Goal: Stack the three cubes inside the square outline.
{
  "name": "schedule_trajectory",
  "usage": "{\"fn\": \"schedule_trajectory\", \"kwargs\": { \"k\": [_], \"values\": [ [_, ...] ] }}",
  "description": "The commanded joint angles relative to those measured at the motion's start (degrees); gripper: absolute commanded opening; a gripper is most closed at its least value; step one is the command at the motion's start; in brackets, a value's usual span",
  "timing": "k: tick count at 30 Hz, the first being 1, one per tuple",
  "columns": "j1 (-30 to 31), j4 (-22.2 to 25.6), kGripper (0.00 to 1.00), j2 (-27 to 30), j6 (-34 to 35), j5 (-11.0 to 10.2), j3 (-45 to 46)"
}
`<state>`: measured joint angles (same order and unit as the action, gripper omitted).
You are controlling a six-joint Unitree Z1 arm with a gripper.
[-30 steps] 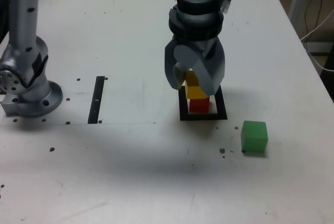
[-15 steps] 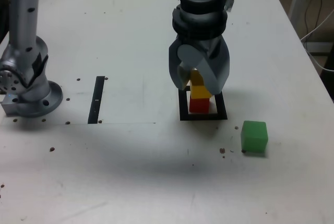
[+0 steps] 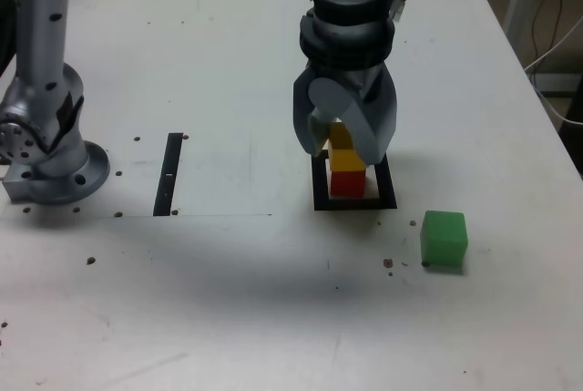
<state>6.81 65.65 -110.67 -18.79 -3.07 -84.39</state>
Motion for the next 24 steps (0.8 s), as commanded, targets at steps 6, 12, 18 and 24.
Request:
{"fn": "schedule_trajectory", "kwargs": {
  "k": [6,12,18,24],
  "values": [
    [-0.1,-0.1,0.66,-0.1,-0.7,-0.1,0.0],
    [-0.1,-0.5,0.94,0.2,-1.3,-0.8,0.8],
    [-0.1,-0.6,0.99,0.6,-0.8,-1.6,1.1],
    [-0.1,-0.6,0.99,0.9,-0.7,-1.7,0.9]
  ]
}}
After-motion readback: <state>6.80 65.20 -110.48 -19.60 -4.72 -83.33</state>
